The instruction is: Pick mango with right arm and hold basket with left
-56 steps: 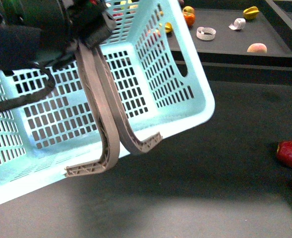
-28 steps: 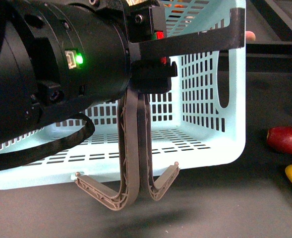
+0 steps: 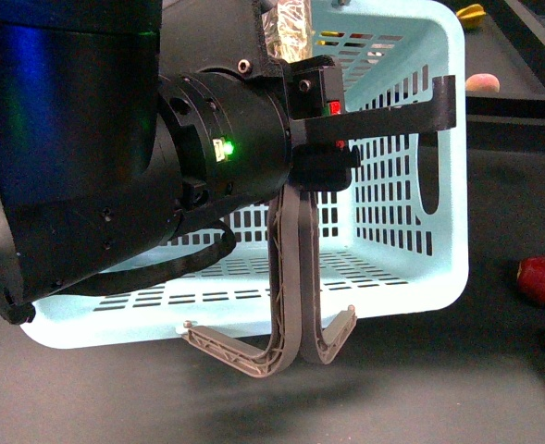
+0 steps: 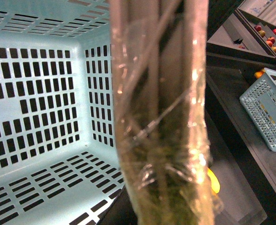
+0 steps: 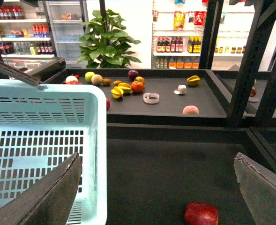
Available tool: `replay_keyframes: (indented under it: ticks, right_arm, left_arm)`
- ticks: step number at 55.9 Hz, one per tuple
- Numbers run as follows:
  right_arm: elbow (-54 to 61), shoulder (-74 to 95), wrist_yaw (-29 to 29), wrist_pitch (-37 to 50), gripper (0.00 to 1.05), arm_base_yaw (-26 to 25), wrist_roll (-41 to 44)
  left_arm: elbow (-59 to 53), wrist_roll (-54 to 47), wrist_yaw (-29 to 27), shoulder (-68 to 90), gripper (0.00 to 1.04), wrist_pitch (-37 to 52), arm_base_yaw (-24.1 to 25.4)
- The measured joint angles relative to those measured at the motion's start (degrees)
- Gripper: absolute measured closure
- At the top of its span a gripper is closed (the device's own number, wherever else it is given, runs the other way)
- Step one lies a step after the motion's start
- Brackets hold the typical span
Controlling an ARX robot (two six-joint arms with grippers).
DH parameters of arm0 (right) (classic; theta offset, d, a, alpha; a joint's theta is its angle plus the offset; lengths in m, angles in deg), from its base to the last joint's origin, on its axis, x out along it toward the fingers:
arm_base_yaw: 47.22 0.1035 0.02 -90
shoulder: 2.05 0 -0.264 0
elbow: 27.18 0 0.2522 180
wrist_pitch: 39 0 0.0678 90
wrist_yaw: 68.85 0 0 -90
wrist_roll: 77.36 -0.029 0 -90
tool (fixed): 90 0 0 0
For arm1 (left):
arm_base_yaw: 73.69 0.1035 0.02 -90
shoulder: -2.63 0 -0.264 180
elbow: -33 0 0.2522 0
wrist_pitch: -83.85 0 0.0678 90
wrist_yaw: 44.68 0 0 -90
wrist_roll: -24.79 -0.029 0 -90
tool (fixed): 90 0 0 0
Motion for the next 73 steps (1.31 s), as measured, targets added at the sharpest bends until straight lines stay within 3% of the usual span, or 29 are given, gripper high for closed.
replay_keyframes:
  ticks: [25, 73]
  right_arm:
    - [0.0, 0.0, 0.0, 0.0, 0.08, 0.0, 0.0]
    - [0.0, 0.0, 0.0, 0.0, 0.08, 0.0, 0.0]
  left_arm:
    - [1.1, -4.9, 2.3, 2.6, 0.99, -0.3, 1.7]
    - [1.1, -1.9, 2.0, 1.5, 0.99, -0.4, 1.0]
